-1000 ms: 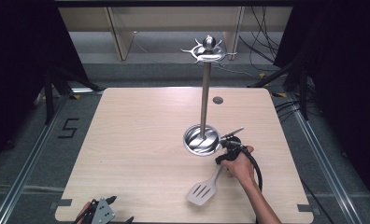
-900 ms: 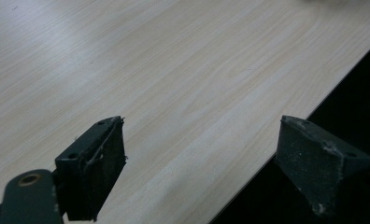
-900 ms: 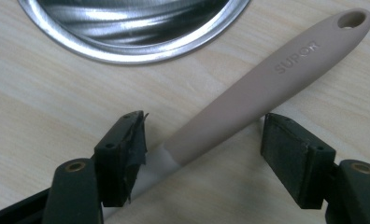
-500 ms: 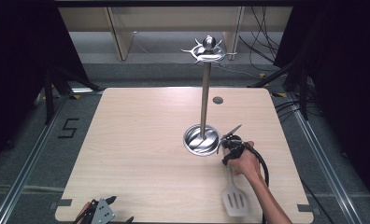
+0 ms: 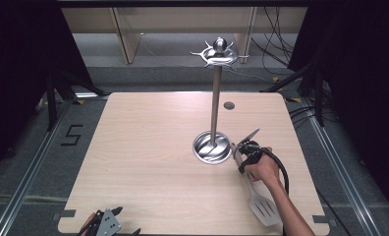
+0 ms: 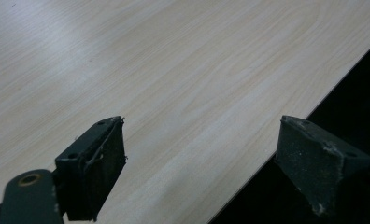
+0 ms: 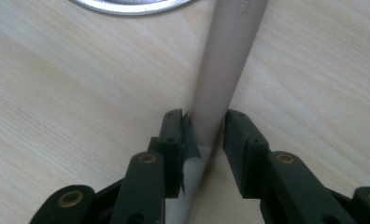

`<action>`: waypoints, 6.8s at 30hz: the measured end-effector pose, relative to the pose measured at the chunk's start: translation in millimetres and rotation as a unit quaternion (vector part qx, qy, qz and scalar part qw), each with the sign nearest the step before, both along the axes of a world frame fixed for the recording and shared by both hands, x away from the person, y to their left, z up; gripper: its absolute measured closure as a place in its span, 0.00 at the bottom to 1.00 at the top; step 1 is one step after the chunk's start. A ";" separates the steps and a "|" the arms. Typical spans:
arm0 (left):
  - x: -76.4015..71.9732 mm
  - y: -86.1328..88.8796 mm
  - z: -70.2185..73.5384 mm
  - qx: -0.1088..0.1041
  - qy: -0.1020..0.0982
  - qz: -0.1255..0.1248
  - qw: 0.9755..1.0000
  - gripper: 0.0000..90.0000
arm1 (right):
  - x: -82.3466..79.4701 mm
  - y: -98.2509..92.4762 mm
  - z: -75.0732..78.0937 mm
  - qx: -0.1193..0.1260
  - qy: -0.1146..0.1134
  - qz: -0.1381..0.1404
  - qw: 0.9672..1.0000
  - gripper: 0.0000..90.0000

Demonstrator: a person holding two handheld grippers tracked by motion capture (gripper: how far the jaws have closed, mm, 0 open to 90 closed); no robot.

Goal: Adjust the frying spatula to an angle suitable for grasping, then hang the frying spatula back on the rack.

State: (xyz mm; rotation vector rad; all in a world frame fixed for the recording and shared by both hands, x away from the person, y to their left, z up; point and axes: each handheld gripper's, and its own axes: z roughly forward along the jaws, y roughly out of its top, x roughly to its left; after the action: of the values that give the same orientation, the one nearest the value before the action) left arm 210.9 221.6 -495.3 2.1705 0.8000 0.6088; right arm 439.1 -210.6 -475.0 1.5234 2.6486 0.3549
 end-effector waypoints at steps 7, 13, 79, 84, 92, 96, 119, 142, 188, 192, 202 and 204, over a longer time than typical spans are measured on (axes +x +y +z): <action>1.0 0.8 -0.3 0.005 0.006 0.000 1.000 0.17 | -3.7 -4.3 2.3 0.021 -0.018 -0.014 1.000 0.83; -0.2 -1.1 -1.2 -0.008 0.006 0.009 1.000 0.17 | -6.6 -13.0 8.8 0.043 -0.048 -0.009 0.998 0.83; 1.1 -0.3 -0.4 -0.010 0.010 0.010 1.000 0.17 | -89.4 -31.5 82.0 0.270 -0.339 0.059 0.899 0.83; 0.5 2.1 2.1 -0.006 -0.002 0.014 1.000 0.17 | -91.3 -27.5 84.5 0.274 -0.341 0.062 0.897 0.83; -0.1 2.7 1.0 -0.011 0.003 0.010 1.000 0.17 | -96.4 -21.2 92.7 0.279 -0.354 0.061 0.891 0.83; -0.8 0.8 -1.7 -0.022 0.008 0.019 1.000 0.17 | -96.7 -20.4 97.0 0.287 -0.364 0.070 0.883 0.83; -4.9 3.1 1.3 -0.015 0.011 0.017 1.000 0.17 | -74.5 0.2 148.3 0.278 -0.388 0.090 0.874 0.83; -3.9 3.7 1.9 -0.010 0.000 0.007 1.000 0.17 | -44.6 14.4 189.9 0.236 -0.405 0.094 0.878 0.83; -5.5 3.2 3.0 -0.015 -0.003 0.008 1.000 0.17 | -21.6 32.6 208.8 0.202 -0.387 0.092 0.895 0.83; -5.4 3.1 3.0 -0.014 -0.002 0.006 1.000 0.17 | -21.6 31.6 209.0 0.201 -0.387 0.092 0.895 0.83; -5.7 3.1 3.0 -0.015 -0.003 0.008 1.000 0.17 | -20.4 31.0 208.0 0.203 -0.385 0.093 0.896 0.83; -6.5 1.4 1.0 -0.031 0.000 0.016 0.999 0.17 | -20.4 30.9 207.7 0.203 -0.385 0.093 0.895 0.83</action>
State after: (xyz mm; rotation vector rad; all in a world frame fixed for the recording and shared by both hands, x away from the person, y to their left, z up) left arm 204.4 223.0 -494.3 2.1051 0.8440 0.5919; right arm 418.7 -179.7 -267.4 0.8857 2.1261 1.2854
